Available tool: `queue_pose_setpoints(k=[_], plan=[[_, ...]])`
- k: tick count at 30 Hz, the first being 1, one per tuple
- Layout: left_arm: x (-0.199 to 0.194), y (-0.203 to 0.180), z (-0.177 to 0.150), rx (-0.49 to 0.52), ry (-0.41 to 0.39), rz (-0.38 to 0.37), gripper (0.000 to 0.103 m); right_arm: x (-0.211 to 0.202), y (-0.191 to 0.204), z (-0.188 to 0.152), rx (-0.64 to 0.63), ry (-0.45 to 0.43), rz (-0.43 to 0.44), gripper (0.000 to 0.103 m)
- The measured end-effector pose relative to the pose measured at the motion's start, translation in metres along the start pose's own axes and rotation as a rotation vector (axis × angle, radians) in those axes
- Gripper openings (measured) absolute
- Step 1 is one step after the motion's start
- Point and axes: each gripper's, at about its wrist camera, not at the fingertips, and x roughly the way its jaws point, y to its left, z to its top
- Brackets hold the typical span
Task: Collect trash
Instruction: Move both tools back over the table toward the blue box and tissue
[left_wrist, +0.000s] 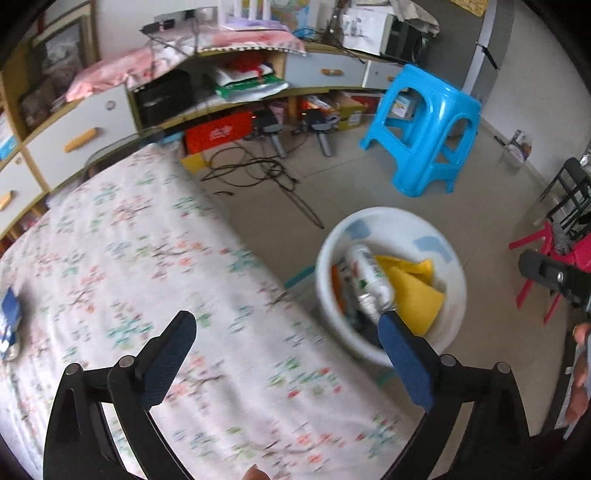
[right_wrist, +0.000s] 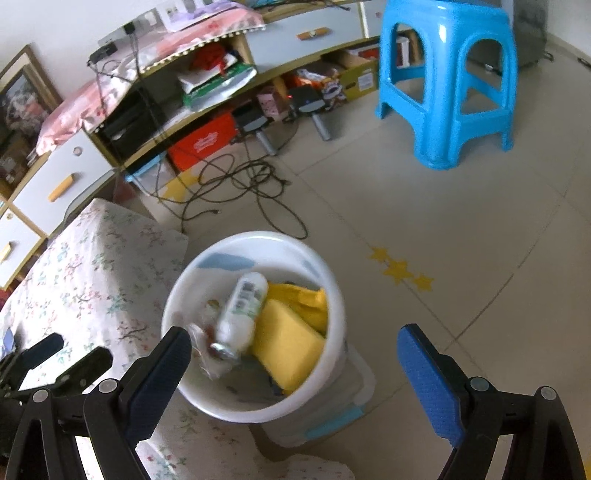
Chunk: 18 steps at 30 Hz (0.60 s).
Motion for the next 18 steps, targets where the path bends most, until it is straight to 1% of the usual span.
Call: queue_pose_setpoints(k=[9,18], plan=[[-0.028,0.053,-0.029,-0.071,-0.004,0.056,0.100,0.007,0.048,-0.005,-0.071,0.013,0.037,0.093],[-0.050,0.116,-0.058,-0.139,0.001,0.145,0.100,0.024,0.111,-0.012,-0.146,0.041,0.089,0.093]])
